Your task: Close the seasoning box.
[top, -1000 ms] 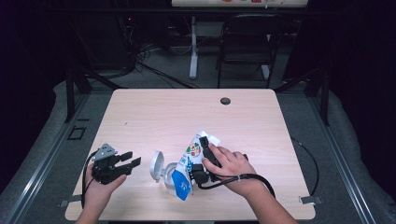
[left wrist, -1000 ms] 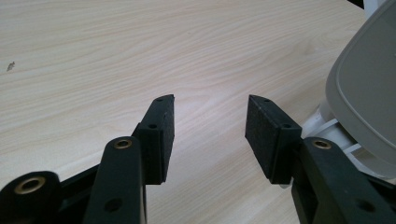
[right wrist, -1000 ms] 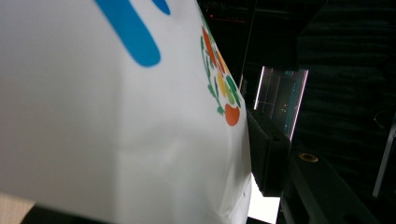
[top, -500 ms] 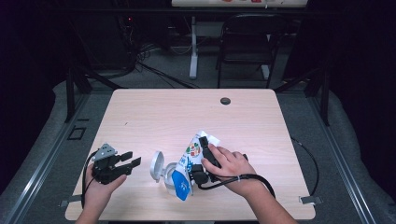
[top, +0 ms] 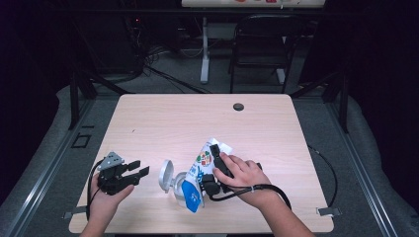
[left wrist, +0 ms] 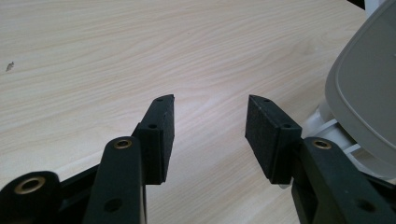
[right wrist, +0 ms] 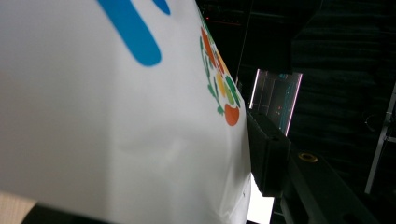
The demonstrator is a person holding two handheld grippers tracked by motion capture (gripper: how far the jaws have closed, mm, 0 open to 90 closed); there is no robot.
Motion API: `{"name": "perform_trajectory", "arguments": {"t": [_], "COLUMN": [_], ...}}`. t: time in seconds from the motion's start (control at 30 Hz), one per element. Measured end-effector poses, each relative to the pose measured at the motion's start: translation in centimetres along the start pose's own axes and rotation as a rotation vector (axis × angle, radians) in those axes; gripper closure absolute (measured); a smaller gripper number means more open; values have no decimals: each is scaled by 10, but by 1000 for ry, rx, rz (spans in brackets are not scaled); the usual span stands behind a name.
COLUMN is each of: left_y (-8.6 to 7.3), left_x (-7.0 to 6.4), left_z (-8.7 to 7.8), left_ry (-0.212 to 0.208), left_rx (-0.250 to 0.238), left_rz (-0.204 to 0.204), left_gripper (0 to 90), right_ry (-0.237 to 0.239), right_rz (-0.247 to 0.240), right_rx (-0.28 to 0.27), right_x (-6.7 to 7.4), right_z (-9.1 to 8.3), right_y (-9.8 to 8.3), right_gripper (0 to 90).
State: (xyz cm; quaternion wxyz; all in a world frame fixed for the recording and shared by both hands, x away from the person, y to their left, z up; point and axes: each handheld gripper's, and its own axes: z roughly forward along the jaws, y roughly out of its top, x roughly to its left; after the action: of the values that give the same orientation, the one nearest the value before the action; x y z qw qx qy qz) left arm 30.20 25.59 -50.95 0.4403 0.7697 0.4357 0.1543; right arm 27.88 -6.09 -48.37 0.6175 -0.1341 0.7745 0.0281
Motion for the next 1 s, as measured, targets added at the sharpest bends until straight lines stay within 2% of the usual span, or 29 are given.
{"name": "perform_trajectory", "arguments": {"t": [0.33,0.53,0.7,0.9,1.0], "left_y": [0,0,-1,-1,0], "left_x": [0,0,0,0,0], "left_z": [1,1,1,1,1], "left_ry": [0,1,0,1,2], "left_rx": [1,4,5,3,1], "left_rz": [-2,0,1,0,0], "left_gripper": [530,530,530,530,530], "right_ry": [-4,-7,-14,-21,-26], "right_rz": [9,-9,-2,-28,-21], "right_rx": [-10,1,-6,1,-11], "right_x": [0,0,-1,-2,-2], "right_z": [0,-1,-1,-2,-1], "right_y": [-1,-1,-2,0,0], "right_gripper": [621,622,623,624,624]}}
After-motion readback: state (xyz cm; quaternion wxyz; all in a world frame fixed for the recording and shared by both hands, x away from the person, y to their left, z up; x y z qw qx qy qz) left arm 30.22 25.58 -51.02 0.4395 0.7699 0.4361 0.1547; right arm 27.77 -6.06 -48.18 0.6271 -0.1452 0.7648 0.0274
